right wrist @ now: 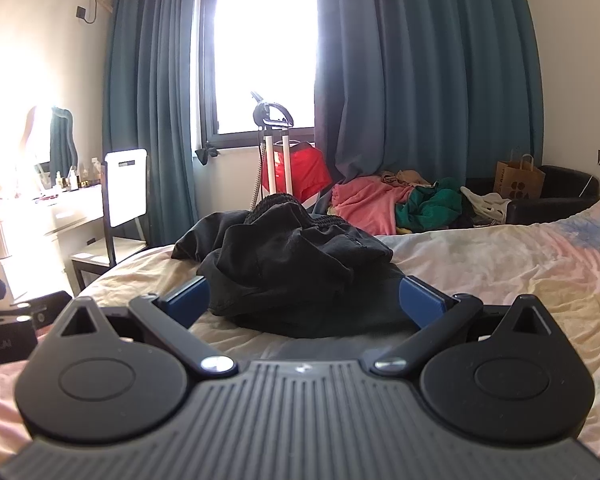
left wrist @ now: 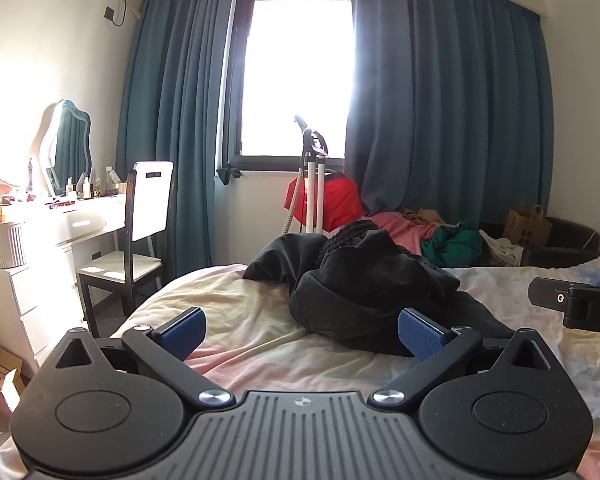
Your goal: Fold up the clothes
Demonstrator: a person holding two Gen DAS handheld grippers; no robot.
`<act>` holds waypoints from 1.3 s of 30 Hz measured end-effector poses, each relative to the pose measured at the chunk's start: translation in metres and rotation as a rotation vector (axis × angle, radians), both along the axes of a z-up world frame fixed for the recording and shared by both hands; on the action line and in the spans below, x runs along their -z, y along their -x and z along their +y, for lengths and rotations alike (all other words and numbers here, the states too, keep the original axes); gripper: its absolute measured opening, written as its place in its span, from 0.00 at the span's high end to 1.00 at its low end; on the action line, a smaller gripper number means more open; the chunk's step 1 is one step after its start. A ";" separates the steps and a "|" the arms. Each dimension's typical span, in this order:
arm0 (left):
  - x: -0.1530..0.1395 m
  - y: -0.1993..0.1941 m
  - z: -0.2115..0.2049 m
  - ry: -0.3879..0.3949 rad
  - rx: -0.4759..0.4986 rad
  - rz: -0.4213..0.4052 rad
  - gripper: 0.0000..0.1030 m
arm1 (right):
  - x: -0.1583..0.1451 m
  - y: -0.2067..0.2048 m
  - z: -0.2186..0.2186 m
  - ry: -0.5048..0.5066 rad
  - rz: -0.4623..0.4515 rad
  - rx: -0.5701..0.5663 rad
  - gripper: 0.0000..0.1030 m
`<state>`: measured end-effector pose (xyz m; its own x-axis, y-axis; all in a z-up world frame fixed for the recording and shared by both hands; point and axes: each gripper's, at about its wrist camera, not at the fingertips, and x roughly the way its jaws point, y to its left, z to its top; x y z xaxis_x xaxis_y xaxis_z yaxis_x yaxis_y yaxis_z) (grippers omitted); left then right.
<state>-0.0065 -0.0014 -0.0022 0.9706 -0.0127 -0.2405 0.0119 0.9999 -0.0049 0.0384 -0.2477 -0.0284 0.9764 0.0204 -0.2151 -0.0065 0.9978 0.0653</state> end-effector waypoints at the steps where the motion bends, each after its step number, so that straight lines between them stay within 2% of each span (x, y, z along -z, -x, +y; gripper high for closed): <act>1: 0.000 0.000 -0.001 -0.003 0.001 0.000 0.00 | 0.000 0.000 0.000 -0.004 0.000 -0.002 0.00; 16: 0.008 0.000 -0.002 0.014 0.039 -0.013 0.00 | -0.010 0.010 -0.006 -0.037 -0.065 0.016 0.00; 21: 0.020 -0.008 -0.008 -0.003 0.069 0.020 0.00 | -0.017 0.012 -0.012 -0.060 -0.083 0.035 0.00; 24: 0.029 -0.019 -0.015 -0.022 0.090 0.047 0.00 | -0.023 0.011 -0.024 -0.122 -0.058 0.069 0.01; 28: 0.039 -0.054 -0.040 -0.078 0.152 0.099 0.00 | -0.023 0.005 -0.045 -0.201 -0.013 0.122 0.05; 32: 0.046 -0.105 -0.085 -0.169 0.233 0.112 0.00 | -0.018 0.004 -0.066 -0.265 -0.006 0.178 0.23; 36: 0.049 -0.179 -0.143 -0.201 0.283 0.102 0.00 | -0.008 -0.001 -0.086 -0.306 -0.014 0.225 0.24; 39: 0.053 -0.238 -0.192 -0.266 0.326 0.061 0.01 | 0.006 -0.011 -0.100 -0.289 -0.024 0.294 0.24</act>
